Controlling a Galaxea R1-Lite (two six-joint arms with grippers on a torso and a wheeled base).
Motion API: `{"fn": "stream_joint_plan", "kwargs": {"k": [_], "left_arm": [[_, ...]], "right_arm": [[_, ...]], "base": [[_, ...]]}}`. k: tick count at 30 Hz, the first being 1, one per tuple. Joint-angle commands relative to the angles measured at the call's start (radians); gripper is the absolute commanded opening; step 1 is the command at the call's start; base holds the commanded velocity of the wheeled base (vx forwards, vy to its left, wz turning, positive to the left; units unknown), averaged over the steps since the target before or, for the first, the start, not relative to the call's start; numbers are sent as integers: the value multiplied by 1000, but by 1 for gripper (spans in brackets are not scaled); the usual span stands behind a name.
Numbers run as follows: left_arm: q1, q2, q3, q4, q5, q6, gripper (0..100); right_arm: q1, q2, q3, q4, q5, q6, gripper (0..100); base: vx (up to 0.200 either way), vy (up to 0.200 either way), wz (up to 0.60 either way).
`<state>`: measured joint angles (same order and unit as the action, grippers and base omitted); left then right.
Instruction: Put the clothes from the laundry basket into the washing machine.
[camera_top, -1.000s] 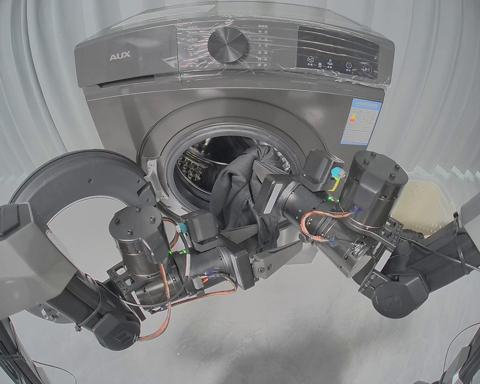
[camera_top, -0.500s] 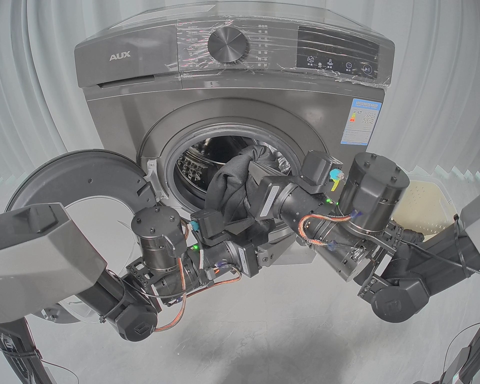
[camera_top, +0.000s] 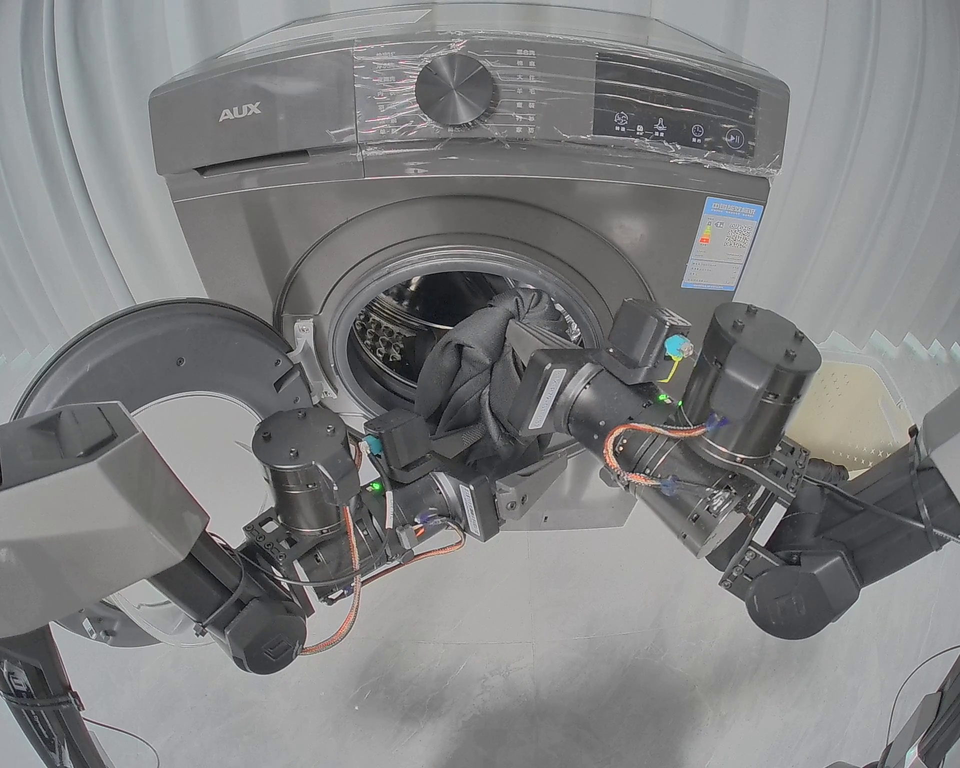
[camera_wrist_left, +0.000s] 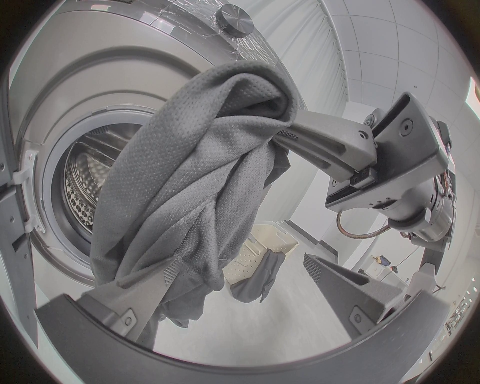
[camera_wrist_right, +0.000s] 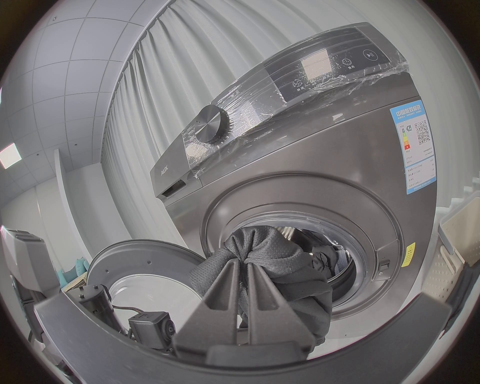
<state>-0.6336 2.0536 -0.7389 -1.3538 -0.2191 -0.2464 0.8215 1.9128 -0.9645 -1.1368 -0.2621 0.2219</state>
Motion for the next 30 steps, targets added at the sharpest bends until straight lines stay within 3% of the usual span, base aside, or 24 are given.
{"fn": "stream_joint_plan", "kwargs": {"k": [1,15,30], "left_arm": [[11,-4,1,-1,0,15,100],[66,-4,-2,-1,-2,39,100],[68,-58,58,-56,-25,35,100]], "right_arm": [[-1,0,0,0,0,-1,0],[1,0,7,0,0,-1,0],[-4,6,21,0,1,-4,0]], "base": [[0,0,0],[0,0,0],[0,0,0]]}}
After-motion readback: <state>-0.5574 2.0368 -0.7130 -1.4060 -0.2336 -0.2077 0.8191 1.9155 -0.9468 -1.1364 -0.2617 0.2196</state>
